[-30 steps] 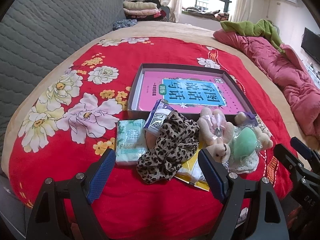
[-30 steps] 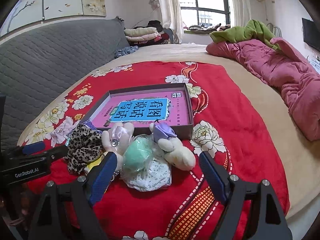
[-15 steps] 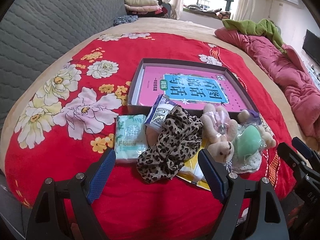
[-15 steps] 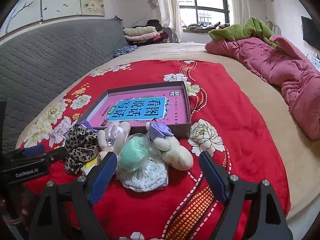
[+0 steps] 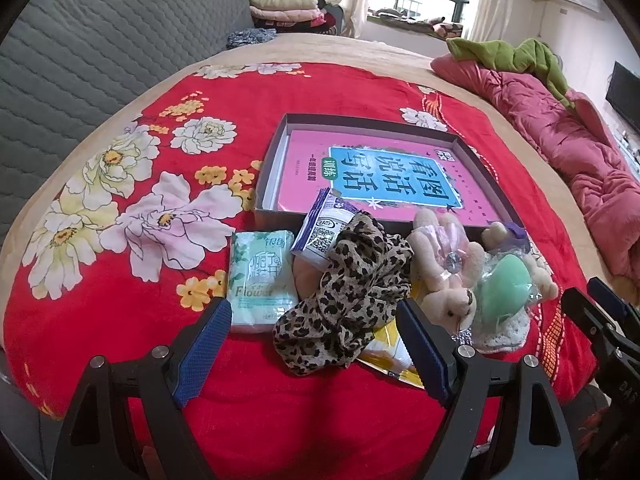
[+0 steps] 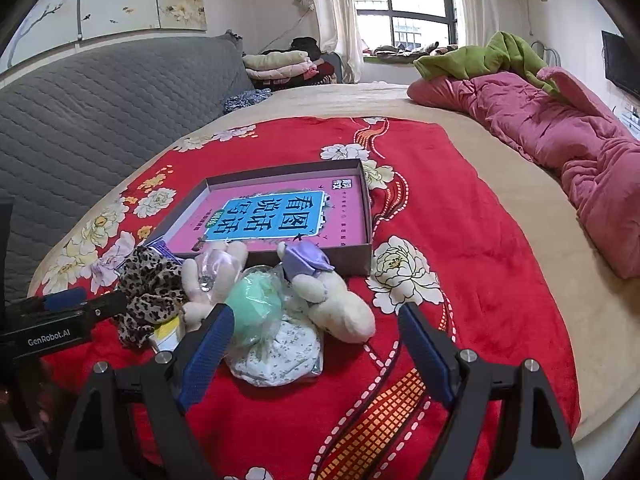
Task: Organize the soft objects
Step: 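Move both tools toward the pile of items beside the pink box, then grasp the leopard-print scrunchie with the left tool while the right tool grasps the white plush toy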
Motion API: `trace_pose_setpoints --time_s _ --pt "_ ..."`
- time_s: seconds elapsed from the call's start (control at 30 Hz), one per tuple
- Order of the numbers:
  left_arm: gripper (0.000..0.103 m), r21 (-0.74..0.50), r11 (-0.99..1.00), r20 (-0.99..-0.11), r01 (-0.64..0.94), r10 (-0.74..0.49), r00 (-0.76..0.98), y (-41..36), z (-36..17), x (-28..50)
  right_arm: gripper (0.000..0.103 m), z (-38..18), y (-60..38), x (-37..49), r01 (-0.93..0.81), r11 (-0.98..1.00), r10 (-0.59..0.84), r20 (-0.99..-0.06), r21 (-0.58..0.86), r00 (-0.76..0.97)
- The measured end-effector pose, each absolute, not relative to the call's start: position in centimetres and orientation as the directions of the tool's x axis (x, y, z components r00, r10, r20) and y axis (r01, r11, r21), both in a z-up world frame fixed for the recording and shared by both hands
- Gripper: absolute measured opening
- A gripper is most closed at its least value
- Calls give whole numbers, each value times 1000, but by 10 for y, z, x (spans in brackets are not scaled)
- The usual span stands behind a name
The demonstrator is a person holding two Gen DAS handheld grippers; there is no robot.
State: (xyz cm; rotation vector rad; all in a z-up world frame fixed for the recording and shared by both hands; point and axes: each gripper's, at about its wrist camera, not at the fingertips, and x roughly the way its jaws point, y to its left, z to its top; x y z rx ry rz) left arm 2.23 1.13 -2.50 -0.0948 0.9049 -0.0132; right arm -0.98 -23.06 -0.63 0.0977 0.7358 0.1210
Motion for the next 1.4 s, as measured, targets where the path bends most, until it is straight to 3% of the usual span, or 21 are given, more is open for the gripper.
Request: trace_pose_setpoints --time_s 0.27,0.47,1.03,1.4 --pt "84 -90 996 -792 -30 -53 608 13 -33 31 83 -11 -235 -4 -67 992 122 -670 107 733" --pt "77 -75 997 -788 -6 -55 614 8 -36 35 83 -17 -241 1 -52 993 108 -683 102 722" --pt "24 -123 991 -789 56 -132 600 3 -41 43 83 -33 -243 14 -69 996 84 -709 50 700" --pt "12 -203 977 -776 72 -205 597 10 -41 44 83 -53 -237 33 -103 995 70 -726 -1 684"
